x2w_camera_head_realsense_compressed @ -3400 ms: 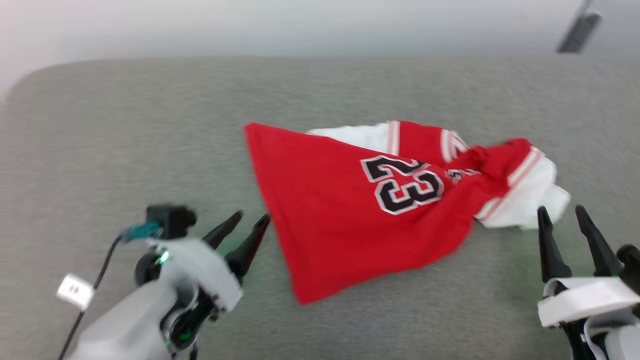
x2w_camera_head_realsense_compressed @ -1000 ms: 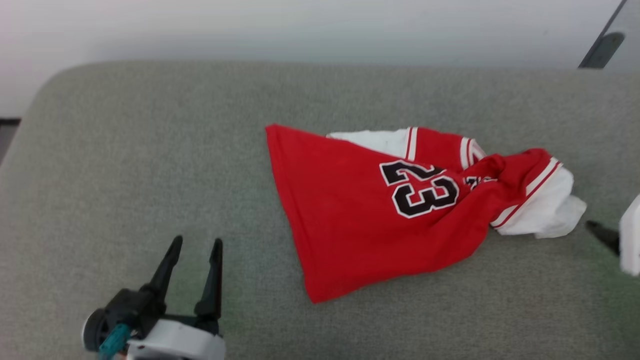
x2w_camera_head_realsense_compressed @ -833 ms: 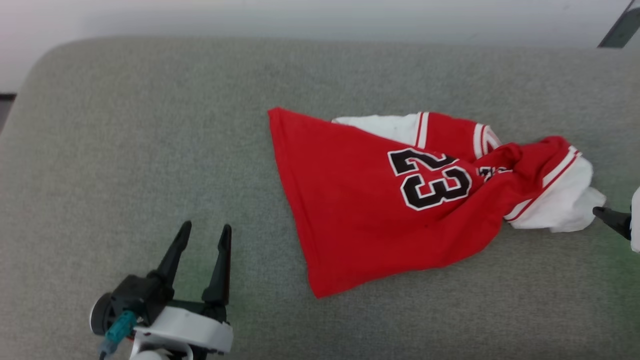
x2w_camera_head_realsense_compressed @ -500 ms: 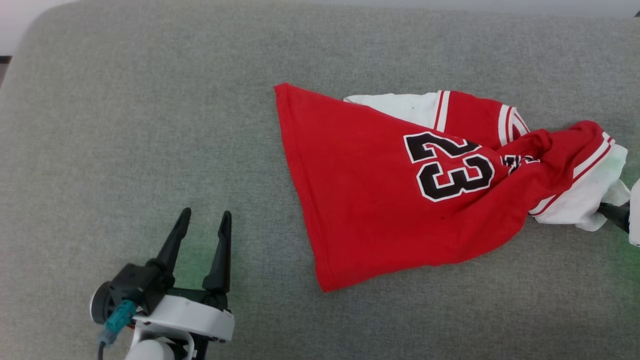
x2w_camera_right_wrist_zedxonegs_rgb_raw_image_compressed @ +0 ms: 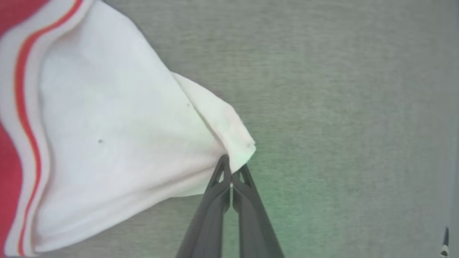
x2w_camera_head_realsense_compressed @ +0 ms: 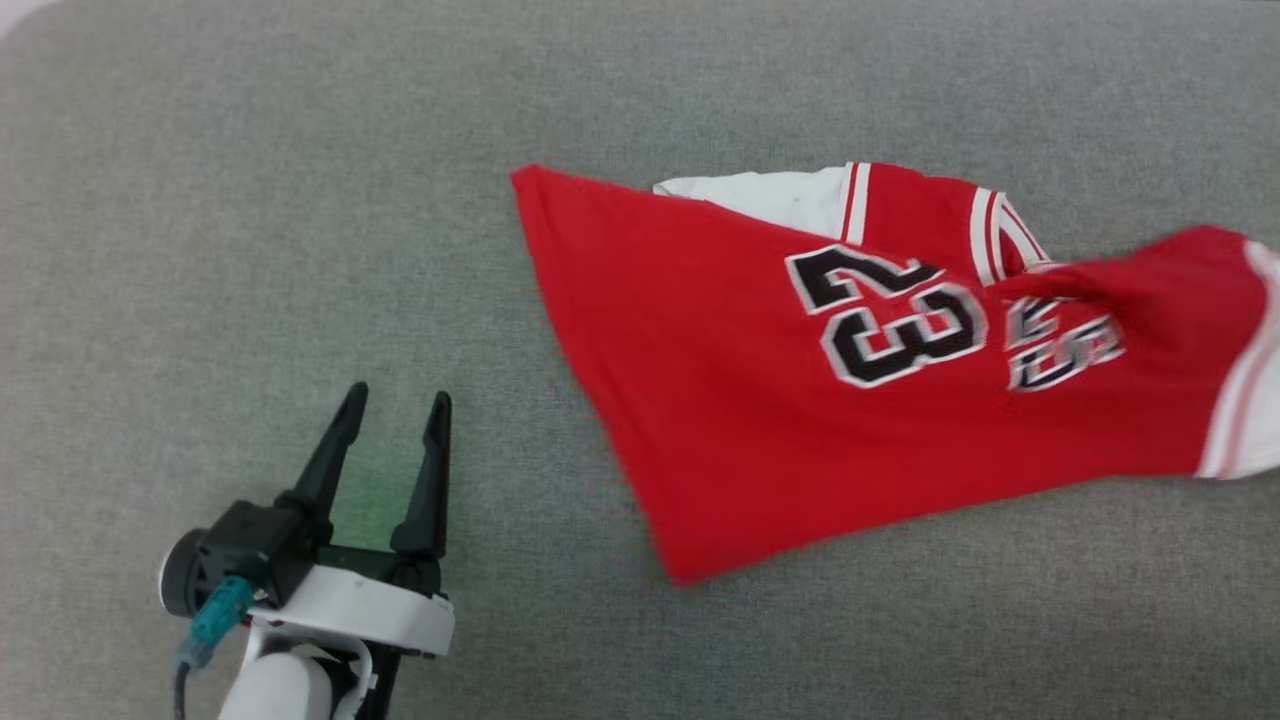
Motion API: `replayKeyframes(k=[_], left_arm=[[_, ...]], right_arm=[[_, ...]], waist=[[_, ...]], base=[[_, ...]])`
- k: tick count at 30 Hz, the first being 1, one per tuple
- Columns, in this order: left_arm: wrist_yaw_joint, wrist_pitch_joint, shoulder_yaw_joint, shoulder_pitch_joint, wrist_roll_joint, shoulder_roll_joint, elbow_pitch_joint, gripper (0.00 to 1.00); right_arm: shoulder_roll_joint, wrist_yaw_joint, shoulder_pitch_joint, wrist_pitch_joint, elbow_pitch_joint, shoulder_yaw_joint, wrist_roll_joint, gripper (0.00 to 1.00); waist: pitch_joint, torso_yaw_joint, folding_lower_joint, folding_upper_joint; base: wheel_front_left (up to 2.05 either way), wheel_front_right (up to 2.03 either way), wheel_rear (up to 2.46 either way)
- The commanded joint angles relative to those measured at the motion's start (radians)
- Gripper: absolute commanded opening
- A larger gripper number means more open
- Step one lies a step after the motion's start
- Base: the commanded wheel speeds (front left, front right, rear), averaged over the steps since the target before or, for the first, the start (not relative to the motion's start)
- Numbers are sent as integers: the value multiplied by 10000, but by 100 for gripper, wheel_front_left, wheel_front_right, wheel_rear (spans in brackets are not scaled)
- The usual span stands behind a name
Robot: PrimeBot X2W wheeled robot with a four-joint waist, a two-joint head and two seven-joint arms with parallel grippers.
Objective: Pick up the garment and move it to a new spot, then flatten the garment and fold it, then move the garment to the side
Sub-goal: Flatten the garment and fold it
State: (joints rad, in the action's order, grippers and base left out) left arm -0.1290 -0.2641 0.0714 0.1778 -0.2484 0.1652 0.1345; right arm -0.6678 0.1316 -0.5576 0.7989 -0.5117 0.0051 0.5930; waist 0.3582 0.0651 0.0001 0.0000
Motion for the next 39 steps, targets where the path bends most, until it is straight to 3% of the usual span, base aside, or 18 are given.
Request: replayKeyframes(k=[1, 6, 9, 10, 11, 12, 17, 23, 27, 31, 35, 39], left_arm=[[-24, -3, -9, 95, -76, 78, -64, 100], [-24, -3, -1, 160, -55, 242, -99, 100], [-24, -3, 61, 274, -66, 353, -41, 100], [-24, -3, 107, 314, -105, 392, -35, 100], [-24, -3, 183, 380, -171, 447, -47, 100], [-24, -3, 267, 473, -189, 540, -64, 100], [-24, -3, 959, 1268, -322, 1329, -22, 100], [-22, 567, 2515, 3183, -1075, 2830, 437, 100], [-22, 2387, 4217, 4934, -2383, 3560, 936, 100], [-12, 4938, 5518, 6771, -4525, 3732, 1760, 100], [-7, 7523, 6087, 8354, -6382, 3709, 3049, 100], [-9, 9660, 6395, 9489, -7363, 3508, 4281, 100]], right_arm=[[-250, -19, 197, -180, -198, -318, -235, 0], [-688, -18, 176, -1076, -892, -1339, -925, 0], [-455, -18, 20, -1620, -1155, -1528, -1227, 0], [-372, -18, -50, -1882, -1191, -1589, -1295, 12], [-299, -18, -107, -2141, -1237, -1649, -1377, 80], [-218, -18, -114, -2431, -1262, -1710, -1445, 100], [202, -18, 208, -4099, -928, -1764, -1686, 100], [882, -16, 1057, -6017, 885, -838, -1230, 100], [1466, -18, 1482, -6706, 2128, -76, -845, 100], [1888, -16, 1580, -6987, 2852, 567, -745, 100], [2119, -16, 1402, -7079, 3233, 1008, -820, 100], [2292, -16, 1306, -7156, 3439, 1349, -888, 100]], waist=[[105, -49, -1, 0], [287, -173, -1, 0], [321, -256, -1, 0], [320, -284, -1, 0], [311, -315, -1, 0], [292, -342, -1, 0], [75, -582, -1, 0], [-53, -1348, -1, 0], [66, -2019, -1, 0], [307, -2624, -1, 0], [533, -3160, -1, 0], [719, -3599, -1, 0]], base=[[0, 0, 0], [0, 0, 0], [0, 0, 0], [0, 0, 0], [0, 0, 0], [0, 0, 0], [0, 0, 0], [0, 0, 0], [0, 0, 0], [0, 0, 0], [0, 0, 0], [0, 0, 0]])
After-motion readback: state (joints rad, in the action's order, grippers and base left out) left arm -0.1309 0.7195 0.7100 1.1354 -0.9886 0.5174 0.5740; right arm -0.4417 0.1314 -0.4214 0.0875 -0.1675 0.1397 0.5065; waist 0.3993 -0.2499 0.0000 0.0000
